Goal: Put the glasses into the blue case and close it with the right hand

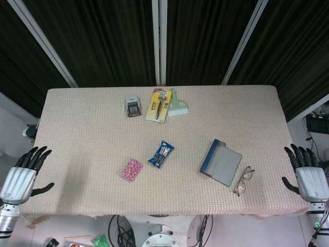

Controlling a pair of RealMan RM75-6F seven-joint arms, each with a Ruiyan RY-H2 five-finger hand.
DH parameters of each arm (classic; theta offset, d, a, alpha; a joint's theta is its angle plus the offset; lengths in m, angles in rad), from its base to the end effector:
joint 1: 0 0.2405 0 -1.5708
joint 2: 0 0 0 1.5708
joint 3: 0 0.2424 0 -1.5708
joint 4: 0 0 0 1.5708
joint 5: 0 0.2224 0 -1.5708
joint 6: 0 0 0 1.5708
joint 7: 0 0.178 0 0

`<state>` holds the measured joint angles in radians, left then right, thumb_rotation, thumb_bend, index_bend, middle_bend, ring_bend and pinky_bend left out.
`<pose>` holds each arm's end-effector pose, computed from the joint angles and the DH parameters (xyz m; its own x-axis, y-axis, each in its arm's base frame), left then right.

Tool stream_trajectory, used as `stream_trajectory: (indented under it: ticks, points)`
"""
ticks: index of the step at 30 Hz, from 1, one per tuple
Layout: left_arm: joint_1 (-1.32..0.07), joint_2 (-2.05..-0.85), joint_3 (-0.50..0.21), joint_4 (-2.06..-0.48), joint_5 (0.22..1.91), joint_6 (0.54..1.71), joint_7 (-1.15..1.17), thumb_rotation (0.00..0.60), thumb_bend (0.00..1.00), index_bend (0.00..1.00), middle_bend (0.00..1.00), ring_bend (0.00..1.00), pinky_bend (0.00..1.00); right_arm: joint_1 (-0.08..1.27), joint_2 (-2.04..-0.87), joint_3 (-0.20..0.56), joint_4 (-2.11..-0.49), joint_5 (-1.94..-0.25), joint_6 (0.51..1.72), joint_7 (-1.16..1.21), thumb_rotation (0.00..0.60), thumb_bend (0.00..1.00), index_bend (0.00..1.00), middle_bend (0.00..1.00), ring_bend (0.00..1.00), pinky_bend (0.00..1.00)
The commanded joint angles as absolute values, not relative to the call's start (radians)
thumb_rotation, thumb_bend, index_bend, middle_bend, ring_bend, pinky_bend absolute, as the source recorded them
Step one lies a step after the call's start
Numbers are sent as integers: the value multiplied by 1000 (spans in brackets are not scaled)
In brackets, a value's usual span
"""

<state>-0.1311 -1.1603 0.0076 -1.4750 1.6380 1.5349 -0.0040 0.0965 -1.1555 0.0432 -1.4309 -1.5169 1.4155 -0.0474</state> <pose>-0.2976 0.2165 0.1301 0.4847 -0.0199 0.8745 0.8584 -0.1815 -0.4799 -0.3388 -0.2197 0.1381 0.5641 -0.0606 0.8234 -0.8256 -0.0252 0.5637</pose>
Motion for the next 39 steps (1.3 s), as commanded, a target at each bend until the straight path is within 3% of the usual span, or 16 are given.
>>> stream_trajectory:
  ticks: [1, 7, 14, 19, 28, 39]
  points:
    - [-132, -1166, 8, -1474, 1637, 1531, -1, 562, 0, 106, 84, 68, 193, 145, -1122, 4, -1418, -1584, 1345, -107, 600, 176, 0, 0, 0, 0]
    - [-136, -1193, 19, -1475, 1645, 1513, 19, 562, 0, 106, 84, 68, 193, 256, -1077, -71, -1375, -1754, 1210, -199, 600, 176, 0, 0, 0, 0]
    - [-141, -1201, 21, -1476, 1646, 1501, 29, 580, 0, 106, 85, 68, 193, 338, -1108, -100, -1391, -1823, 1106, -268, 600, 176, 0, 0, 0, 0]
    - [-137, -1203, 22, -1463, 1635, 1497, 19, 582, 0, 106, 85, 68, 193, 358, -1167, -93, -1353, -1811, 1100, -229, 600, 176, 12, 0, 0, 0]
    - [-135, -1205, 24, -1441, 1627, 1492, -1, 582, 0, 106, 85, 68, 193, 379, -1260, -88, -1246, -1797, 1126, -119, 600, 176, 217, 0, 0, 0]
    - [-140, -1209, 23, -1429, 1621, 1480, -9, 584, 0, 106, 85, 68, 193, 397, -1301, -102, -1186, -1786, 1128, -81, 600, 176, 392, 0, 0, 0]
